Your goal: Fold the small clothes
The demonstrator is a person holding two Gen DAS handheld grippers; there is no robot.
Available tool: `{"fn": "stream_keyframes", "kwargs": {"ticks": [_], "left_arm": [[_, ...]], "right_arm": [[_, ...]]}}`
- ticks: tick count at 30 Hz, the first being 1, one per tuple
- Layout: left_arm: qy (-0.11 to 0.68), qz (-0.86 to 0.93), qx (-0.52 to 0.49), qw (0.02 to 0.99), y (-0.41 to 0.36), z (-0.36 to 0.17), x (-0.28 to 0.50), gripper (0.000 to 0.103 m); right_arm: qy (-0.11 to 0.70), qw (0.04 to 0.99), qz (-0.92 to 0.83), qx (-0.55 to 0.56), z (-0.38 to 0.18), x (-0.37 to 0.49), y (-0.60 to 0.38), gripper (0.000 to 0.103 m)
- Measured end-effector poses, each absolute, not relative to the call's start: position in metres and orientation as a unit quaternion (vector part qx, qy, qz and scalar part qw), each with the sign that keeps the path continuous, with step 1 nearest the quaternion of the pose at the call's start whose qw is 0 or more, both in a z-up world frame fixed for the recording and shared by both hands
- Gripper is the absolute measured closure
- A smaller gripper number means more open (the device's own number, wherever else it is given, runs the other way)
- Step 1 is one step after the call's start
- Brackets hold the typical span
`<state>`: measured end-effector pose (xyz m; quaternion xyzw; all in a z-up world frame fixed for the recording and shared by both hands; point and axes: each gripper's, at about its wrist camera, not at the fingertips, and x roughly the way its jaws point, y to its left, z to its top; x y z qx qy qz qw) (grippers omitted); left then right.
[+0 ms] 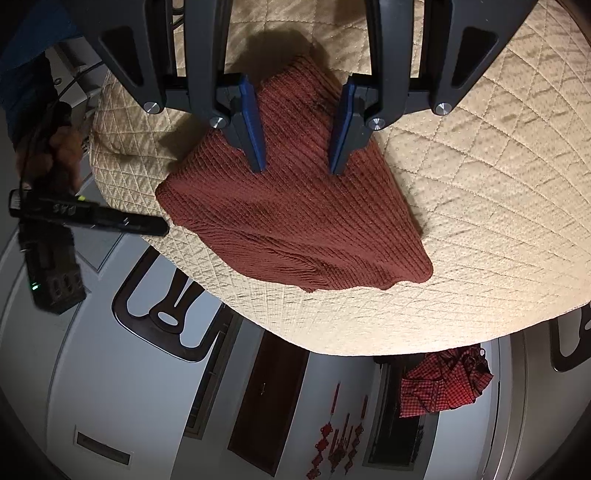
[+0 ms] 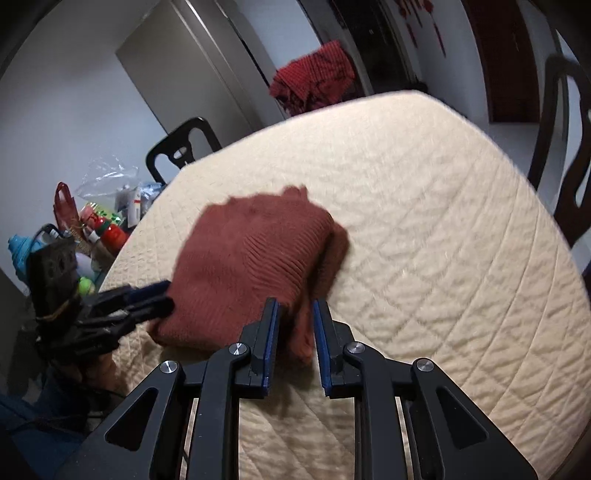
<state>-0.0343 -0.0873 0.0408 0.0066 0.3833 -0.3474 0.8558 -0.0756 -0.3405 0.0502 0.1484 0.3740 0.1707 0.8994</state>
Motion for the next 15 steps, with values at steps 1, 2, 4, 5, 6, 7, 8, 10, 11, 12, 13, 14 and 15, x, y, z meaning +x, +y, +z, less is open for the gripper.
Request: {"fn": "stream_keyframes", "kwargs": {"ticks": [1, 2, 4, 5, 6, 7, 8, 10, 11, 12, 13, 14, 15], "left_arm": [[0.383, -0.347, 0.007, 0.856, -0.087, 0.041, -0.035, 0.065], [0.383, -0.347, 0.007, 0.856, -0.087, 0.041, -0.035, 0.065], [0.383, -0.346, 0.01, 0.856, -0.087, 0.039, -0.037, 0.065], [0.383, -0.346, 0.011, 0.857, -0.087, 0.038, -0.038, 0.065], [0.382, -0.346, 0.012, 0.857, -0.086, 0.038, -0.039, 0.065], [0.382, -0.346, 0.012, 0.857, -0.086, 0.038, -0.04, 0.065], [0.381, -0.346, 0.011, 0.857, -0.085, 0.038, -0.04, 0.065], [0.383, -0.347, 0.002, 0.856, -0.083, 0.038, -0.038, 0.065], [0.384, -0.348, -0.001, 0.855, -0.081, 0.039, -0.037, 0.065], [0.385, -0.349, -0.004, 0.854, -0.081, 0.042, -0.035, 0.065], [0.383, -0.348, -0.006, 0.856, -0.08, 0.046, -0.032, 0.065], [0.376, -0.344, -0.008, 0.86, -0.079, 0.051, -0.029, 0.065], [0.369, -0.338, -0.008, 0.866, -0.078, 0.056, -0.024, 0.065]], "right_arm": [[0.367, 0.901, 0.18, 0.148, 0.053, -0.075, -0.336, 0.084], [0.36, 0.901, 0.194, 0.145, 0.055, -0.074, -0.331, 0.084], [0.367, 0.897, 0.204, 0.14, 0.046, -0.067, -0.322, 0.084], [0.381, 0.892, 0.2, 0.137, 0.037, -0.063, -0.321, 0.084], [0.395, 0.888, 0.193, 0.136, 0.027, -0.059, -0.32, 0.084], [0.394, 0.889, 0.188, 0.137, 0.02, -0.059, -0.322, 0.091], [0.387, 0.891, 0.189, 0.143, 0.02, -0.061, -0.325, 0.091], [0.393, 0.886, 0.19, 0.158, 0.021, -0.062, -0.331, 0.091], [0.394, 0.886, 0.189, 0.154, 0.024, -0.062, -0.331, 0.091], [0.393, 0.888, 0.188, 0.149, 0.026, -0.062, -0.33, 0.091], [0.39, 0.89, 0.187, 0.143, 0.031, -0.061, -0.329, 0.091], [0.384, 0.893, 0.188, 0.142, 0.036, -0.06, -0.328, 0.091], [0.377, 0.895, 0.189, 0.143, 0.04, -0.058, -0.328, 0.091]]}}
